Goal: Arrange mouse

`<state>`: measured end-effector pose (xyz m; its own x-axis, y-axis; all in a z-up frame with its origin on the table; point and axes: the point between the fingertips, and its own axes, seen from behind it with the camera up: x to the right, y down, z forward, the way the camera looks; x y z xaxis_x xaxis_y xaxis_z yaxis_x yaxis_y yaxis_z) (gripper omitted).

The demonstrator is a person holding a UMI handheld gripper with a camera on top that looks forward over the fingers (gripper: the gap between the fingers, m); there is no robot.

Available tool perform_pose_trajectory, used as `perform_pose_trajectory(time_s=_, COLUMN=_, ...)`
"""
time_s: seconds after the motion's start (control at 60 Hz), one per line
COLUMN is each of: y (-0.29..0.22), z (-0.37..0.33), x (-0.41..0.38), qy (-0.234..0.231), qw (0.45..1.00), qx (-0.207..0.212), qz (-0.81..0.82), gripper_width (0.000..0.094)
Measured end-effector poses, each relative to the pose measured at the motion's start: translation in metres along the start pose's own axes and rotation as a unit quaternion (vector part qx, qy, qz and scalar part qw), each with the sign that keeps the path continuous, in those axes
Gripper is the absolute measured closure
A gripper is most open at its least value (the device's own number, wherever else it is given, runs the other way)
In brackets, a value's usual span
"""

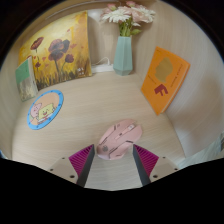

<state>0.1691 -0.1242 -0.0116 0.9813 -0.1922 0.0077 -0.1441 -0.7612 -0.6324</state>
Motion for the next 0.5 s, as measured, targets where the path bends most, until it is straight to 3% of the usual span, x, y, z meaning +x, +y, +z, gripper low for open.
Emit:
perform_pose_trajectory(time_s=0.367, y=-0.059, z=0.051, x=-0.021, qy=-0.032, qw=0.998, qx=-0.012, qz=-0.056, gripper_width=0.0174)
perform_pose_trajectory(time_s=0.5, y=-0.063, z=0.057, x=-0.023, qy=-0.027, qw=0.998, qx=-0.015, qz=-0.062, gripper_width=0.0285)
